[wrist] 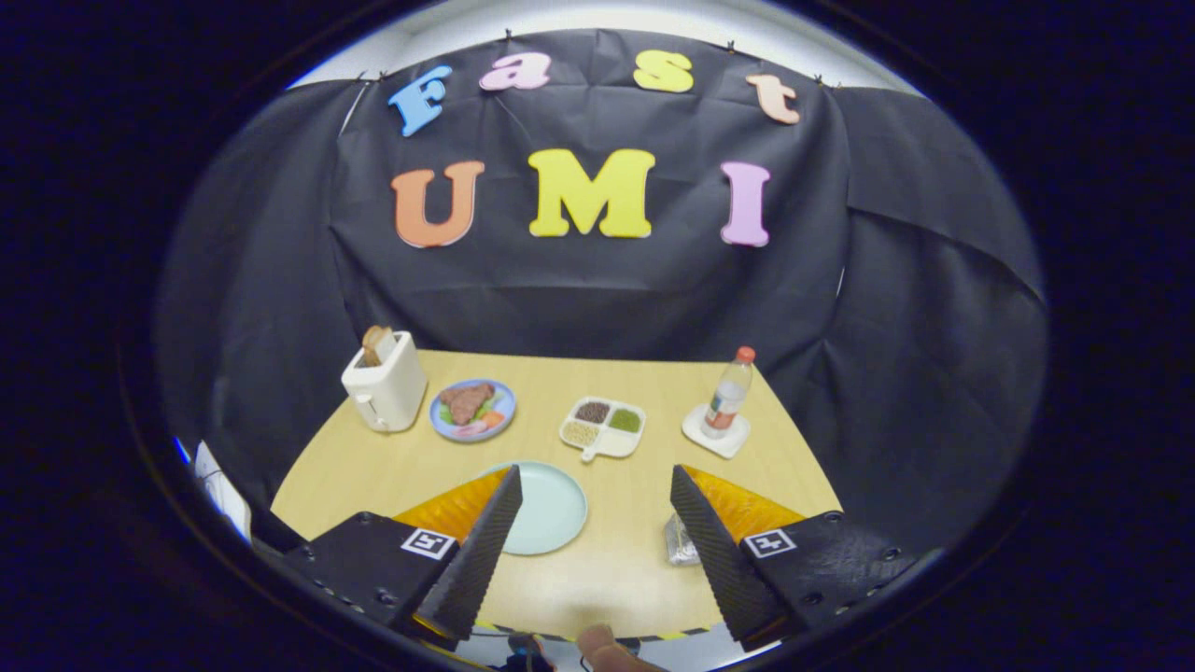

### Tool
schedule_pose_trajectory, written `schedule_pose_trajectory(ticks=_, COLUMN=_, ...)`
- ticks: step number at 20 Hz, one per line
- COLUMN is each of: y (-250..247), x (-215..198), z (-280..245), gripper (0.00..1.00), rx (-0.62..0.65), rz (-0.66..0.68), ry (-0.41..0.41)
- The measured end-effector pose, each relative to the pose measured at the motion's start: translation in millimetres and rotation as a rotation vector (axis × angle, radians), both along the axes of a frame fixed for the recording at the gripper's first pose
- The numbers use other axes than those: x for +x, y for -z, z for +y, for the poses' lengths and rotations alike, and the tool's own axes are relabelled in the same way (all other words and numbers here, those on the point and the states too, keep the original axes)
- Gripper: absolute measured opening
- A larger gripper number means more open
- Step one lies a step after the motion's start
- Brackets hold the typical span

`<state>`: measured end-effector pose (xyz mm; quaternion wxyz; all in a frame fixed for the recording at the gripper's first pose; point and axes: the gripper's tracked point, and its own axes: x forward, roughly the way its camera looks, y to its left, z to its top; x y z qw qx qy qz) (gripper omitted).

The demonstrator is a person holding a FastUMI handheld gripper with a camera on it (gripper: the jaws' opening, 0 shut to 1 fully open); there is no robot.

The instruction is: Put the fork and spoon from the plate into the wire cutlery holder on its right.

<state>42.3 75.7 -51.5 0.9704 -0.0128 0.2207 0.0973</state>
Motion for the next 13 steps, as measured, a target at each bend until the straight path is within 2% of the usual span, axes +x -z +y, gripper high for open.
schedule_pose_trajectory(ticks=8, y=-73.8, x=-11.0, z=13.6, gripper=0.96, rx=0.062, rz=-0.261, ry=0.015)
schedule_pose_trajectory(ticks=13, y=-83.8, x=-8.0, z=19.3, gripper=0.96, rx=0.045, rz=-0.304, ry=0.019)
